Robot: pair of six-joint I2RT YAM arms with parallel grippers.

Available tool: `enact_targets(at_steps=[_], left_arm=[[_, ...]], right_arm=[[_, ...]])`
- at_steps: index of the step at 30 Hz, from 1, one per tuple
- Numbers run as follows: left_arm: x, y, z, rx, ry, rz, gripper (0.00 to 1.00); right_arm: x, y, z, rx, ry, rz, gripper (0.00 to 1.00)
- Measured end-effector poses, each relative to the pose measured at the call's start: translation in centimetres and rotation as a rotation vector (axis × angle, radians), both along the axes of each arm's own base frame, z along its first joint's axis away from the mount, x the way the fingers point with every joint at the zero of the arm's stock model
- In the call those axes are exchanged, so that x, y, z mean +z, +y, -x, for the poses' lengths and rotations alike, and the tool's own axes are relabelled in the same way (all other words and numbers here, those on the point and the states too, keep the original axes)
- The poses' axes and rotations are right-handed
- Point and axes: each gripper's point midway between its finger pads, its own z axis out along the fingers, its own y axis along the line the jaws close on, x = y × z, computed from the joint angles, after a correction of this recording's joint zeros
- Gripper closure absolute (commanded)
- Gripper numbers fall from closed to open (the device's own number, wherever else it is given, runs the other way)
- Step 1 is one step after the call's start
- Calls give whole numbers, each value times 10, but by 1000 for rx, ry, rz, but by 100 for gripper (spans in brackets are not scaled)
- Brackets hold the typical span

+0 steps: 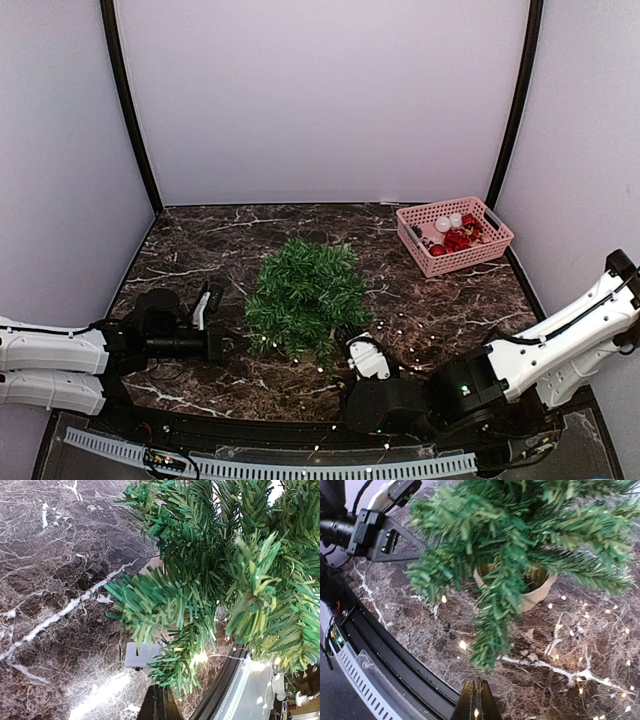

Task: Decorate the small christmas tree
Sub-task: Wrap the side of the string light in the gap of the branches.

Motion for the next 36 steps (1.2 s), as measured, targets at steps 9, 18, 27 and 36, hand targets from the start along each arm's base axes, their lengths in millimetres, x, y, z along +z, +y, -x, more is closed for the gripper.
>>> enact_targets(at_steps=[9, 18, 27, 36], left_arm=[[-1, 1, -2, 7, -3, -9, 100], [-3, 2, -4, 15, -4, -26, 100], [-4, 3, -5, 19, -9, -43, 100], [-3, 4, -7, 24, -14, -59, 100]], right_arm=[[36, -19, -35, -100, -69, -55, 100], [43, -12, -38, -87, -79, -111, 100], [-2, -11, -32, -59, -14, -62, 100], [-22, 1, -21, 2, 32, -32, 100]])
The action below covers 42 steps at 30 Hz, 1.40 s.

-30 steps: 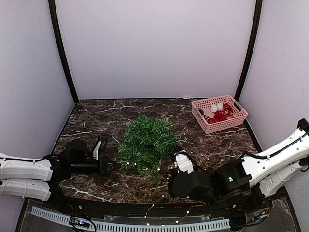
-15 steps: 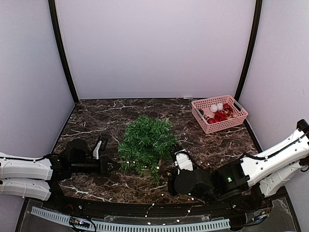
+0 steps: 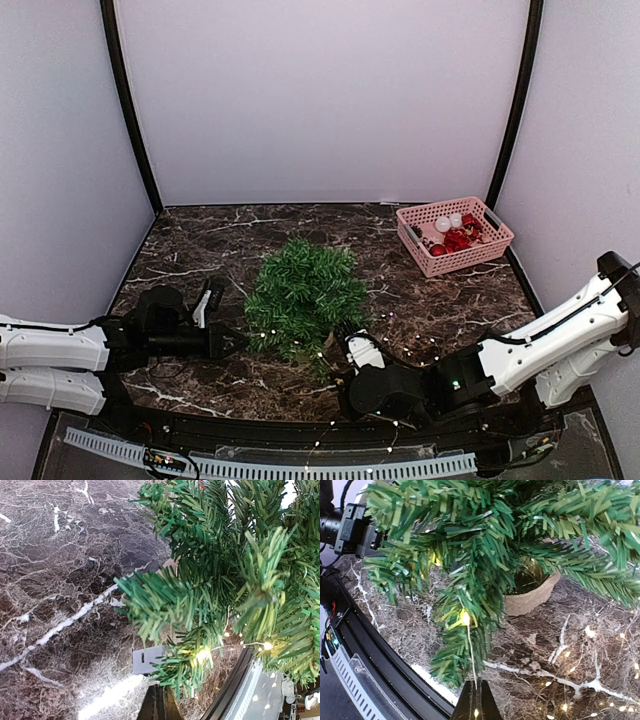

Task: Decorate the small christmas tree
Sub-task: Wrap the side of the string light in the gap of the branches.

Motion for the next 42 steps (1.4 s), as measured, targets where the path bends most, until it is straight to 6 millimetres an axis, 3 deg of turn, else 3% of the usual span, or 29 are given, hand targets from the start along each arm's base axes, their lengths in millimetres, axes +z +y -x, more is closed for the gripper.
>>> enact_targets(at_steps=[7, 14, 23, 29, 35, 42], left_arm=[[-2, 1, 0, 2, 1, -11, 100], [-3, 2, -1, 6, -3, -20, 100], [-2, 3, -2, 7, -8, -27, 100], [-2, 3, -2, 8, -8, -30, 100], [-3, 4, -2, 9, -8, -40, 100], [-2, 5, -4, 7, -27, -53, 100]], right_arm=[[9, 12, 9, 62, 0, -37, 100], [37, 26, 23, 147, -16, -127, 100], [18, 18, 21, 116, 3, -67, 100], [12, 11, 13, 68, 26, -52, 100], [4, -3, -9, -22, 31, -18, 100], [10, -16, -33, -81, 6, -11, 100]])
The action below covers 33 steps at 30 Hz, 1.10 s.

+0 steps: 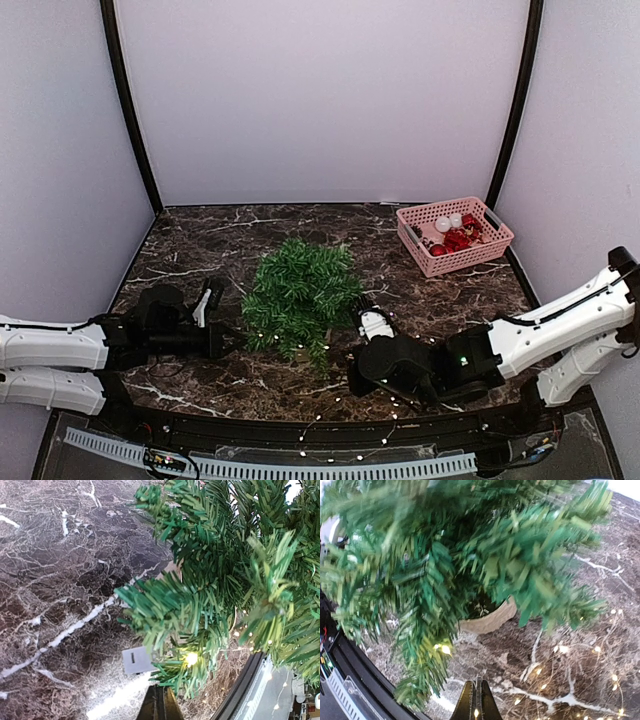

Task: Decorate the small christmas tree
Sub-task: Wrap the side of the string light in the gap of the branches.

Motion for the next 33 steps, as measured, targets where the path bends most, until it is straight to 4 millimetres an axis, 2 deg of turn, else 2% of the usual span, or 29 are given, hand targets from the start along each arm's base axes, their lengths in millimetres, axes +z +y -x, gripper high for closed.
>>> enact_targets(at_steps=[10, 16, 18, 19, 20, 22, 24, 29, 33], left_arm=[[11, -2, -7, -25, -78, -29, 100], [16, 0, -16, -17, -133, -74, 100], [15, 2, -20, -3, -148, -97, 87], [16, 4, -22, 4, -154, -110, 72], [17, 6, -25, 14, -165, -124, 63], [22, 10, -30, 40, -186, -153, 39], [30, 17, -34, 69, -207, -178, 30], [72, 34, -33, 140, -269, -163, 28], [93, 30, -17, 148, -266, -66, 29]], right_arm=[[24, -12, -35, -29, -82, -6, 100], [25, -3, -37, 33, -96, -31, 100], [24, 4, -34, 59, -93, -47, 100], [22, 6, -33, 66, -91, -53, 100], [20, 9, -32, 76, -86, -59, 100], [18, 13, -30, 90, -79, -74, 100], [15, 16, -29, 99, -73, -85, 100], [17, 22, -28, 106, -70, -121, 100], [18, 21, -30, 90, -70, -137, 100]])
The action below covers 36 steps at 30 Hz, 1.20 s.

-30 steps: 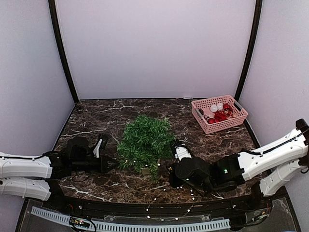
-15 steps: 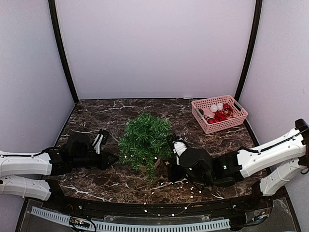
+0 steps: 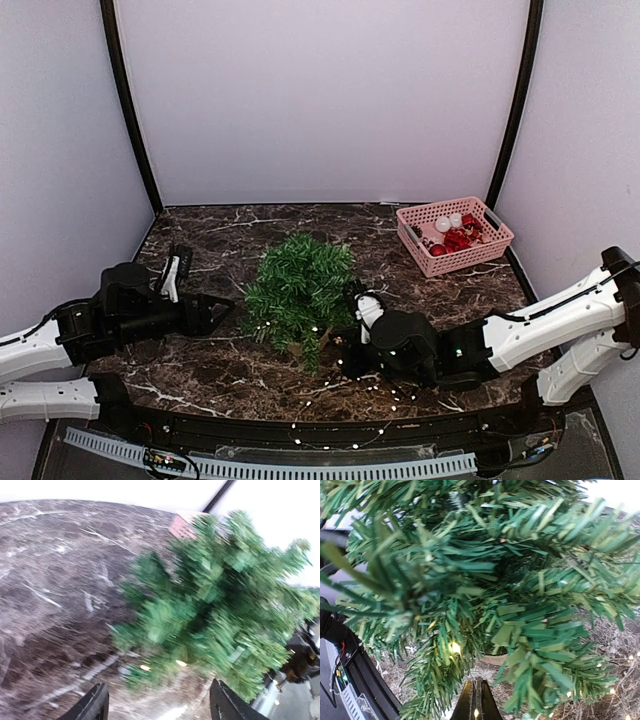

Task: Decorate the small christmas tree
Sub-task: Wrap the side of the string light in the gap of the branches.

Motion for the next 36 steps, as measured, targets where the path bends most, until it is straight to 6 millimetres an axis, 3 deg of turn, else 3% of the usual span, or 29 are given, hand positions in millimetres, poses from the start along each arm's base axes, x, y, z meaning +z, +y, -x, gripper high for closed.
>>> enact_targets(at_steps=[5, 10, 16, 22, 24, 29, 31, 36], left_arm=[[-11, -42, 45, -127, 83, 62, 29], [-36, -92, 74, -193, 142, 46, 25], [-47, -134, 80, -204, 177, 62, 15], [-49, -156, 76, -196, 194, 97, 14], [-52, -160, 75, -189, 206, 93, 23], [-58, -162, 74, -163, 237, 73, 66], [-60, -160, 73, -153, 241, 59, 79], [-62, -148, 71, -114, 252, 29, 95]], right_arm=[[0, -4, -4, -40, 3, -11, 100], [0, -7, -8, -72, 2, -17, 100], [2, -11, -9, -87, -3, -23, 100], [0, -13, -9, -89, -2, -25, 100], [-1, -14, -9, -89, -2, -23, 100], [0, -13, -10, -91, -4, -29, 100], [1, -14, -10, -93, -6, -28, 100], [1, -19, -11, -102, -10, -11, 100]])
